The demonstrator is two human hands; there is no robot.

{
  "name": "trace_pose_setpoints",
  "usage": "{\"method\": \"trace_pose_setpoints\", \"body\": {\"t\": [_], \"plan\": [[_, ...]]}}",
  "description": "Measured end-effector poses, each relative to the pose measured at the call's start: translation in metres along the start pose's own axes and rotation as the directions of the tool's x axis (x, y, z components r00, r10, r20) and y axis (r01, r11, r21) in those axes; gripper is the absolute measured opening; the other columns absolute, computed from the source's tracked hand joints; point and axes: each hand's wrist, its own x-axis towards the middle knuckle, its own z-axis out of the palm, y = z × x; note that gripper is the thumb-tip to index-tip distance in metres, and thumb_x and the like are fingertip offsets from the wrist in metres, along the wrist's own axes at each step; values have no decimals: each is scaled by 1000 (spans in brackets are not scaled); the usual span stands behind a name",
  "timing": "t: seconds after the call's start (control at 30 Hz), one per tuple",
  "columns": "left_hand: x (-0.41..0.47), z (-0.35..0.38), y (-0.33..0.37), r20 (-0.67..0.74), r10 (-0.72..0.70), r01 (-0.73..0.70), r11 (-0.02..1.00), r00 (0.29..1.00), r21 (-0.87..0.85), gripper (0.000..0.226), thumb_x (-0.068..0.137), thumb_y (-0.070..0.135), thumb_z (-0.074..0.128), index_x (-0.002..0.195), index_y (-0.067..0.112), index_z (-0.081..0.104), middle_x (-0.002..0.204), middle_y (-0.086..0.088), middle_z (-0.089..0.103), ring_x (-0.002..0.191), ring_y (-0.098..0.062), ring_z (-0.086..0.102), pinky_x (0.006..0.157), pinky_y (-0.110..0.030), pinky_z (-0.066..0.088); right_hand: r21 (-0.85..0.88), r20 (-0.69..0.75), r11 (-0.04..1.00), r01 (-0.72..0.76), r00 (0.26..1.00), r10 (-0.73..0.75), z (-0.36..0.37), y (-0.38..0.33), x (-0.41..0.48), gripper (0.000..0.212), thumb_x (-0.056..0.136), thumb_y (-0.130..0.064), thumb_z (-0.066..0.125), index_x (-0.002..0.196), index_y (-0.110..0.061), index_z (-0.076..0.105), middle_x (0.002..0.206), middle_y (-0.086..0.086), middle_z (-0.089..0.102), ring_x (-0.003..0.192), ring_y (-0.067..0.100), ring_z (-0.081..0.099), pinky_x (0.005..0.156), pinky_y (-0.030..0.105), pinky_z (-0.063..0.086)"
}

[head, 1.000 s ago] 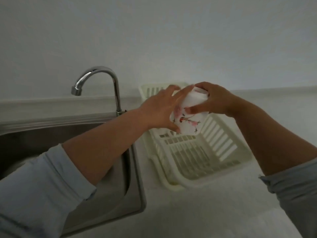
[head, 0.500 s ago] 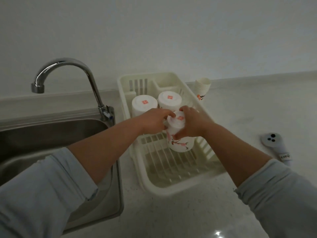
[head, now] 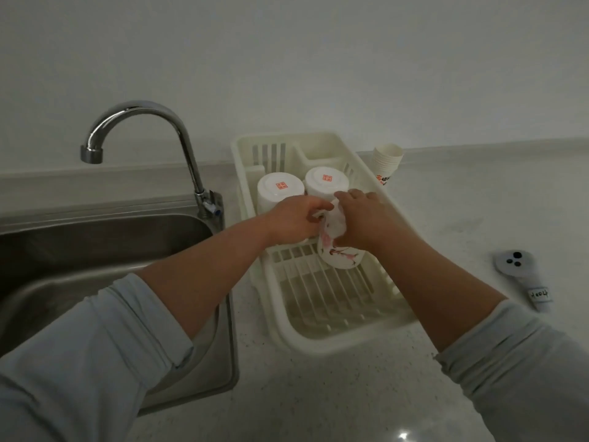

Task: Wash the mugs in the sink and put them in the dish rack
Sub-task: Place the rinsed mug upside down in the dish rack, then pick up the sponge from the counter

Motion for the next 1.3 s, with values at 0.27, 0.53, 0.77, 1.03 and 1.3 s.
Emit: {"method": "trace_pose_setpoints", "body": {"t": [0.27,0.53,0.77,1.03,1.3], "plan": [[-71,-55,-36,-436,67,-52,998,897,46,21,88,12,58,105,18,70,93,6,63,77,-10,62,75,-16,46,345,-342,921,183,938,-58,-50,-85,-4,21,86,-29,60,104,-18,63,94,-3,67,91,17,61,80,30,47],[-181,-122,-147,-496,-67,132,986,866,97,19,86,11,62,103,13,70,92,-1,65,78,-9,54,69,-11,38,366,-354,844,392,897,-263,-44,-250,2,12,83,-28,62,91,-19,66,87,-1,68,83,18,62,82,32,50],[-318,-186,-264,-534,-270,359,931,801,67,18,87,15,62,102,17,71,84,8,59,72,-5,52,69,-14,39,410,-264,762,501,865,-426,-10,-427,10,11,85,-29,60,88,-20,66,85,-3,66,79,13,58,76,28,49],[-453,-227,-374,-666,-629,676,694,401,-247,24,85,15,61,107,12,69,113,-11,63,98,-25,61,81,-24,41,453,-181,658,601,785,-593,18,-595,6,11,84,-25,61,87,-17,68,90,5,70,88,21,63,81,31,50],[-480,-243,-435,-496,-861,842,346,111,-413,67,88,44,58,139,9,32,138,-20,38,127,-39,38,102,-42,33,526,-115,598,605,747,-654,48,-658,7,14,85,-20,59,95,-14,67,94,8,70,90,25,65,83,38,52]]}}
